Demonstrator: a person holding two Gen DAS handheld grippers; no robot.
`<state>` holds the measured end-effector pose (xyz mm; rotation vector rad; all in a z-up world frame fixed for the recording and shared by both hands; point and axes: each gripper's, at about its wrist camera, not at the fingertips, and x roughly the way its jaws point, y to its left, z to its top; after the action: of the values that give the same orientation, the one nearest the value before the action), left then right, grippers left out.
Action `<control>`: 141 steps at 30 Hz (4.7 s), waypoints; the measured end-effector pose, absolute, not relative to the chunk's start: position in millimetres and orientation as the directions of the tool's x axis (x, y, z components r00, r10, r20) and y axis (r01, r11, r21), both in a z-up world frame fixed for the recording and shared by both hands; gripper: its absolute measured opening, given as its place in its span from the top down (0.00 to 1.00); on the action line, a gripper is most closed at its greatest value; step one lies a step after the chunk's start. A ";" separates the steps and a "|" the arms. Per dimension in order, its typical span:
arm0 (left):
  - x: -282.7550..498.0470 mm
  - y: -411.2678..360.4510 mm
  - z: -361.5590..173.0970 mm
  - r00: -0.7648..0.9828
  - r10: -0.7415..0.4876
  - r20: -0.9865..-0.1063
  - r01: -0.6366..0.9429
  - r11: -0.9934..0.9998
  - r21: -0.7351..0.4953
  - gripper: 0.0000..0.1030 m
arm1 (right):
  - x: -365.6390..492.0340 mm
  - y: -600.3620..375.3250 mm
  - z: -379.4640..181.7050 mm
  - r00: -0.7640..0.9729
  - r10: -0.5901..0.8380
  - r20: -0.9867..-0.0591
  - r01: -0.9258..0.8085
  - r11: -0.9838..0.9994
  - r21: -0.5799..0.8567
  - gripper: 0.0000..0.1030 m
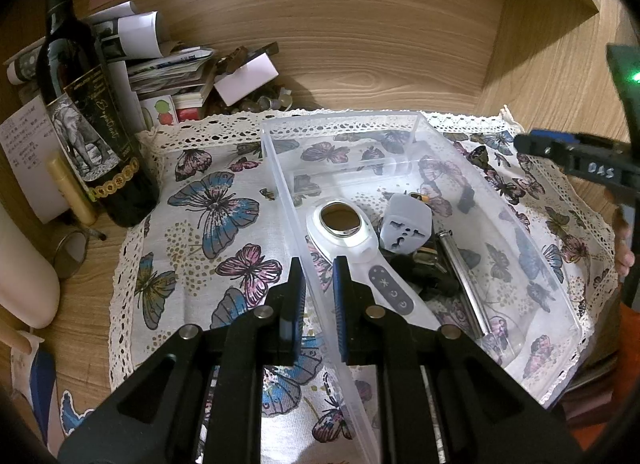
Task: Organize rigid objects
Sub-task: 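Place the white adapter into the clear box and release it, then grasp the small black part on the cloth with the right gripper, then drop the small black part into the clear box, then grasp the black cup-shaped part with the right gripper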
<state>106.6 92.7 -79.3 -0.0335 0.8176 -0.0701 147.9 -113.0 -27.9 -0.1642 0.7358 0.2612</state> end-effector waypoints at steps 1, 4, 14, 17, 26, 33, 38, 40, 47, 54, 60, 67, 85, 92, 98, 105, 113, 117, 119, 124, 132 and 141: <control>106.6 92.7 -79.3 0.682 -0.075 -0.728 0.049 0.997 -0.057 0.87 | 152.8 -117.7 -33.7 0.700 0.165 -0.695 -0.276 0.960 -0.050 0.58; 107.1 92.5 -79.6 0.682 -0.080 -0.727 0.050 0.997 -0.063 0.87 | 164.6 -123.3 -48.4 0.667 0.159 -0.728 -0.254 0.967 -0.022 0.53; 107.7 92.7 -79.2 0.681 -0.088 -0.727 0.055 0.996 -0.068 0.87 | 195.4 -103.1 -96.3 0.552 0.171 -0.816 -0.306 0.952 -0.007 0.53; 107.5 93.0 -79.1 0.681 -0.087 -0.727 0.055 0.996 -0.069 0.87 | 198.2 -98.0 -109.3 0.525 0.168 -0.835 -0.326 0.945 -0.014 0.53; 107.4 93.6 -79.6 0.682 -0.082 -0.727 0.052 0.997 -0.064 0.87 | 196.8 -95.4 -114.5 0.541 0.171 -0.824 -0.342 0.939 -0.030 0.80; 107.2 93.9 -79.5 0.683 -0.079 -0.727 0.051 0.997 -0.060 0.87 | 189.4 -99.2 -108.4 0.571 0.173 -0.803 -0.336 0.941 -0.036 0.91; 106.6 94.5 -79.5 0.683 -0.079 -0.726 0.050 0.997 -0.061 0.87 | 176.2 -102.9 -92.3 0.617 0.180 -0.766 -0.334 0.941 -0.049 0.93; 106.6 94.7 -79.5 0.683 -0.078 -0.726 0.051 0.997 -0.059 0.87 | 170.6 -103.5 -85.5 0.632 0.186 -0.752 -0.338 0.940 -0.052 0.93; 106.2 95.1 -79.2 0.683 -0.073 -0.727 0.050 0.997 -0.053 0.87 | 161.5 -102.5 -69.8 0.654 0.170 -0.738 -0.332 0.940 -0.078 0.94; 106.4 95.2 -79.1 0.684 -0.076 -0.726 0.050 0.997 -0.057 0.87 | 164.6 -117.9 -76.5 0.628 0.154 -0.763 -0.291 0.955 -0.047 0.56; 106.6 95.3 -79.1 0.684 -0.076 -0.726 0.051 0.997 -0.057 0.87 | 162.3 -98.6 -98.3 0.569 0.181 -0.803 -0.369 0.928 -0.053 0.56; 106.6 95.1 -79.1 0.684 -0.077 -0.726 0.049 0.997 -0.059 0.87 | 166.7 -92.2 -115.3 0.531 0.195 -0.825 -0.386 0.922 -0.030 0.73; 106.2 95.1 -78.9 0.684 -0.075 -0.725 0.050 0.997 -0.057 0.87 | 132.0 -90.3 -39.7 0.698 0.220 -0.681 -0.371 0.925 -0.081 0.77; 105.7 95.0 -78.7 0.684 -0.074 -0.725 0.049 0.997 -0.055 0.87 | 117.5 -66.1 -23.2 0.700 0.290 -0.653 -0.449 0.890 -0.086 0.77; 105.8 95.0 -78.7 0.685 -0.074 -0.725 0.049 0.997 -0.055 0.87 | 111.9 -44.6 -34.2 0.647 0.334 -0.685 -0.520 0.850 -0.078 0.77; 105.8 94.9 -78.7 0.685 -0.074 -0.725 0.049 0.997 -0.056 0.87 | 112.1 -29.7 -56.6 0.566 0.356 -0.744 -0.566 0.823 -0.037 0.77; 105.7 96.0 -78.8 0.683 -0.082 -0.726 0.050 0.997 -0.065 0.87 | 110.4 -28.6 -61.0 0.550 0.348 -0.759 -0.570 0.821 -0.037 0.76; 106.1 96.4 -78.6 0.682 -0.084 -0.727 0.051 0.996 -0.067 0.87 | 108.3 -37.7 -51.3 0.581 0.355 -0.733 -0.553 0.833 -0.035 0.67; 106.2 95.9 -78.5 0.682 -0.081 -0.727 0.052 0.997 -0.062 0.87 | 107.0 -45.8 -43.6 0.611 0.342 -0.714 -0.527 0.849 -0.045 0.65; 105.6 95.3 -78.6 0.682 -0.081 -0.726 0.051 0.997 -0.063 0.87 | 110.1 -71.9 -24.8 0.677 0.304 -0.670 -0.452 0.891 -0.052 0.57; 105.7 95.4 -79.1 0.681 -0.085 -0.727 0.054 0.996 -0.066 0.87 | 132.5 -118.1 -8.5 0.748 0.192 -0.635 -0.295 0.954 -0.060 0.57; 106.1 95.4 -79.4 0.681 -0.089 -0.727 0.054 0.996 -0.071 0.87 | 186.9 -148.2 -36.1 0.698 0.112 -0.707 -0.209 0.977 -0.051 0.56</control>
<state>106.1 95.4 -79.4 -0.0450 0.8181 -0.0804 186.9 -148.2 -36.1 -0.1316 0.7786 0.1798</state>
